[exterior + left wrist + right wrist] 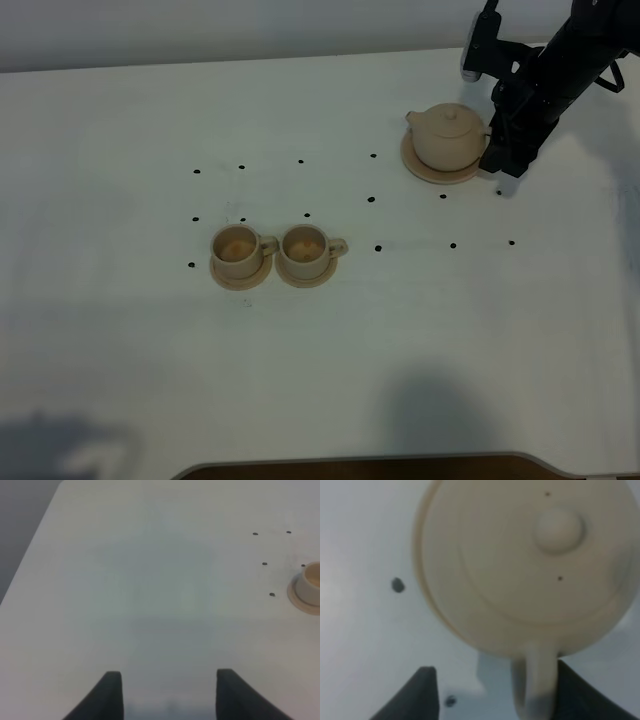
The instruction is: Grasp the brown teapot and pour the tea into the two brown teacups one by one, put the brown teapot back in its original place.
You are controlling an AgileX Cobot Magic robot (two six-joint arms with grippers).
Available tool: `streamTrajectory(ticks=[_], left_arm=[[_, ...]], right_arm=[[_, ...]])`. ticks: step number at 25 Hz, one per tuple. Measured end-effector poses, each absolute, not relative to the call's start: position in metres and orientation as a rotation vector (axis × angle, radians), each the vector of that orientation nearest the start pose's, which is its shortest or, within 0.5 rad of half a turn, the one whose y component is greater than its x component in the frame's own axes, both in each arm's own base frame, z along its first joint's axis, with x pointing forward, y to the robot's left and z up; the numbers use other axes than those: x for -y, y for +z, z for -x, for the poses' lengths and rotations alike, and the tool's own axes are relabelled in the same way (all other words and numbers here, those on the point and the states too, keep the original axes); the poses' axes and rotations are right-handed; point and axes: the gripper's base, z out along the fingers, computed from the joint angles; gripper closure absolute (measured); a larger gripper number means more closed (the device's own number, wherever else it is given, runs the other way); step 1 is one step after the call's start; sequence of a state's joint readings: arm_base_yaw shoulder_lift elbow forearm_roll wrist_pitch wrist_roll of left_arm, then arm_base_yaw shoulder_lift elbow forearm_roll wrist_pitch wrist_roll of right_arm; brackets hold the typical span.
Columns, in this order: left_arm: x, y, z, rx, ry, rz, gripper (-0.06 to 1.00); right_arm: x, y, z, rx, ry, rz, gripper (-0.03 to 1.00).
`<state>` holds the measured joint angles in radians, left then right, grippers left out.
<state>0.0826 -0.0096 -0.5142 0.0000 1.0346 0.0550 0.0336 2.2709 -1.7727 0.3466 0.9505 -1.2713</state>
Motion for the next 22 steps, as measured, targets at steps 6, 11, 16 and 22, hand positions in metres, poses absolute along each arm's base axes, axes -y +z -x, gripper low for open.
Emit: streamTrajectory(ticks=[6, 11, 16, 22], left_arm=[[0.001, 0.283, 0.007, -1.995, 0.089, 0.028, 0.49], [0.001, 0.283, 0.007, -1.995, 0.089, 0.028, 0.49], [0.001, 0.283, 0.007, -1.995, 0.089, 0.028, 0.49], [0.001, 0.283, 0.007, -1.995, 0.088, 0.028, 0.49]], right_arm=[[-0.043, 0.15, -0.464, -2.483, 0.264, 1.374, 0.53], [-0.044, 0.149, -0.464, -2.527, 0.267, 1.316, 0.54], [-0.042, 0.154, -0.466, -2.586, 0.21, 1.232, 0.53], [-0.039, 0.169, -0.472, -2.624, 0.17, 1.172, 0.53]])
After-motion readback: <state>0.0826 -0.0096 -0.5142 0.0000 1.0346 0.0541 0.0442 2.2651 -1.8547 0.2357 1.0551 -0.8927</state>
